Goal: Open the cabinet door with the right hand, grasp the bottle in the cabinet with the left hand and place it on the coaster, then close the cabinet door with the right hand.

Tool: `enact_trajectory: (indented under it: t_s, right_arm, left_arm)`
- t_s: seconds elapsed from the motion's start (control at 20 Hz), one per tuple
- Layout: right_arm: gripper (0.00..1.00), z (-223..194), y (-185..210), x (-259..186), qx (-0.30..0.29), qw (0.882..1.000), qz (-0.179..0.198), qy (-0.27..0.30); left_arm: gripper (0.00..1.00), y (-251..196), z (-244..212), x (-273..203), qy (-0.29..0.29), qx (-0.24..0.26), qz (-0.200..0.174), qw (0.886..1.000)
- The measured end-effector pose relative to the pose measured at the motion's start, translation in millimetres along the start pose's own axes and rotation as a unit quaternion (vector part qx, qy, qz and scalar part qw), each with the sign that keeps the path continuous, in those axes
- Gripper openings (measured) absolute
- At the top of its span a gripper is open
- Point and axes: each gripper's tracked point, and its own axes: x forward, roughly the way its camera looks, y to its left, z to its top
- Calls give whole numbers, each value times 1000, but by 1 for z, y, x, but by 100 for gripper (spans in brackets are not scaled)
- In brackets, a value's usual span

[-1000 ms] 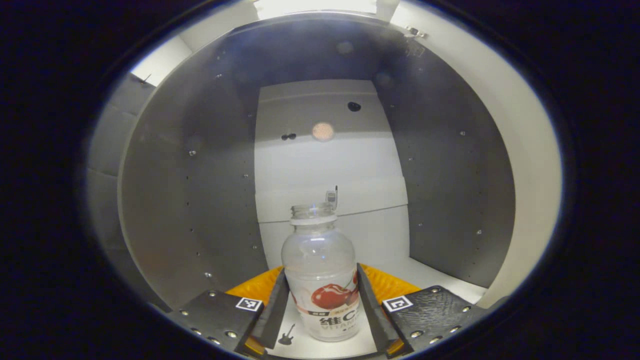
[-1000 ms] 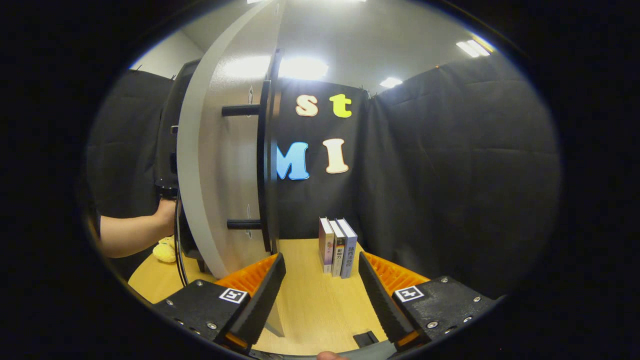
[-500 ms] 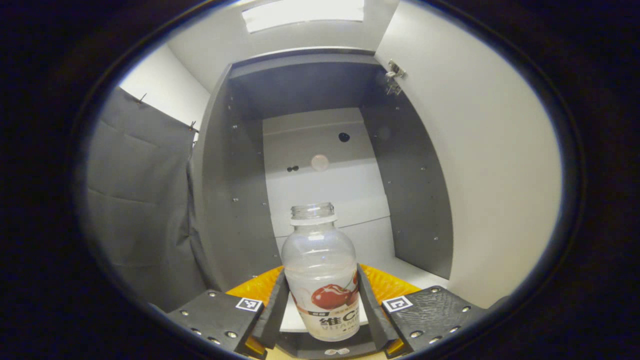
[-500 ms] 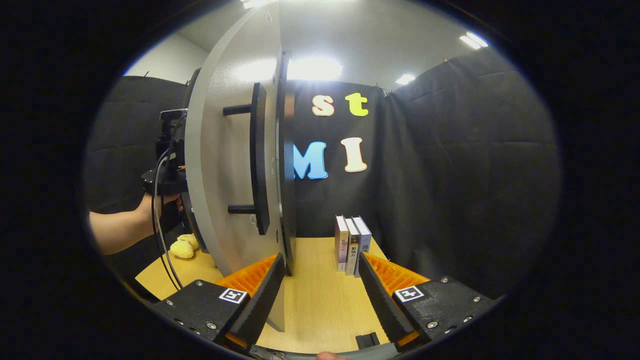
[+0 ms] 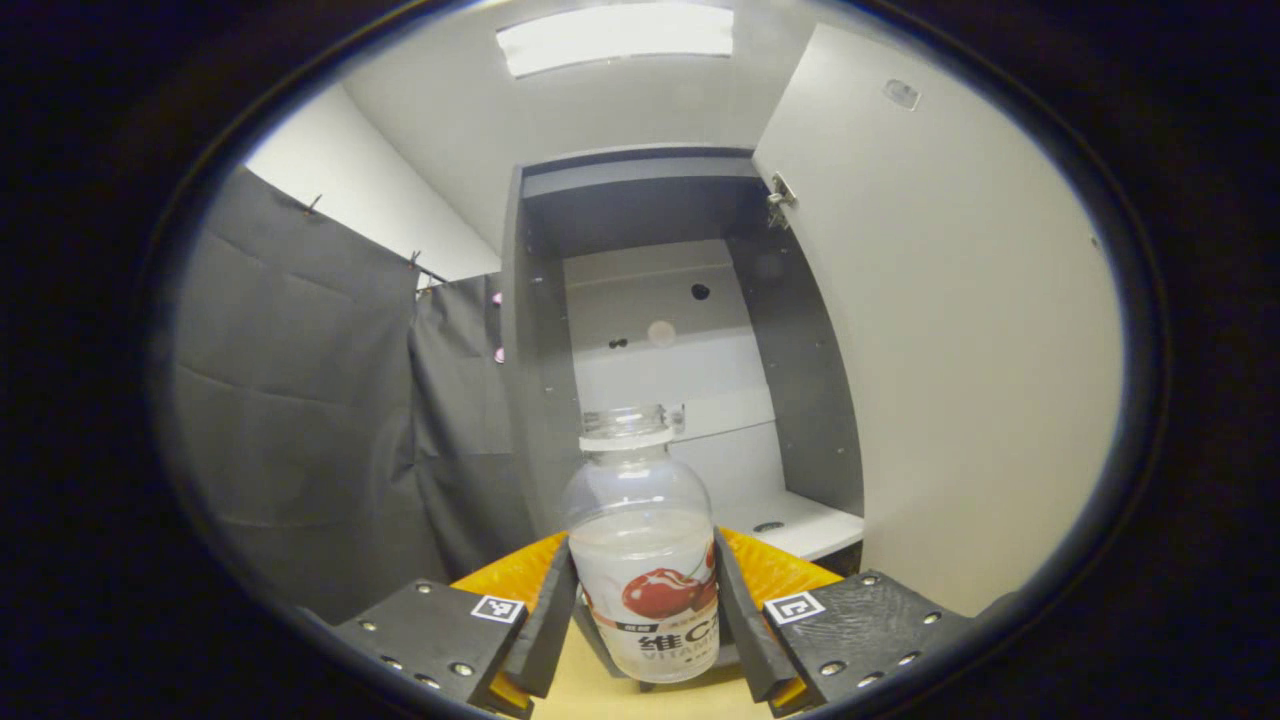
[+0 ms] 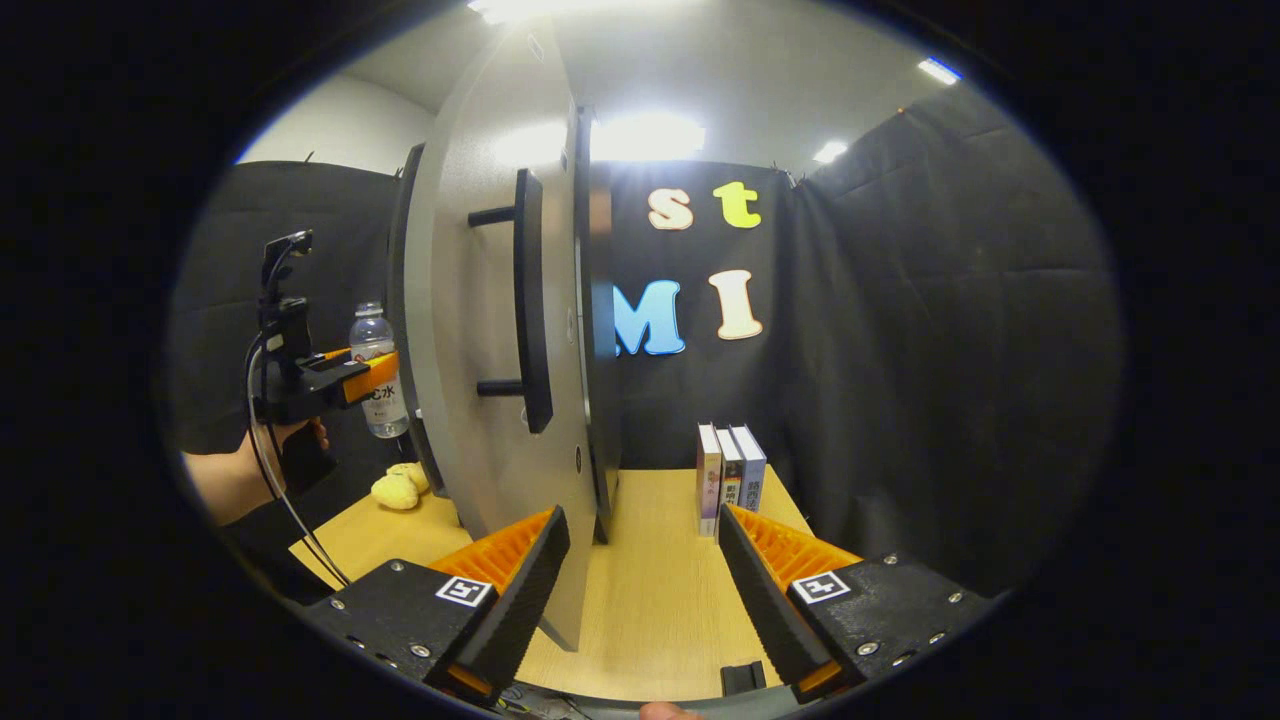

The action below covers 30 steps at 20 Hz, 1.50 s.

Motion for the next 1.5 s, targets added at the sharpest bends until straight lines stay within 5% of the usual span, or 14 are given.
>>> enact_trajectory:
  t_s: [0.15, 0.3, 0.5, 0.9, 1.2, 1.5]
  right_arm:
    - [93, -17, 3, -1, 6, 1000, 10, 16]
    - [93, -34, 4, -3, 14, 999, 5, 34]
    - [91, -43, -16, -6, -11, 998, -53, 37]
    - [93, -100, -27, 16, -29, 991, -86, 94]
    - [94, -162, -10, 9, -104, 979, -53, 166]
    - [96, -192, -18, 15, -97, 971, -58, 212]
  left_arm:
    - [68, 2, 0, 1, 3, -17, 12, 1000]
    - [75, 5, -2, 5, 2, -23, 27, 999]
    - [72, 3, -16, 13, 32, -13, 33, 999]
    - [72, 8, -20, 16, 54, -28, 22, 998]
    - [76, 15, -24, 17, 58, -27, 58, 996]
    - [72, 33, -43, 36, 73, -55, 94, 991]
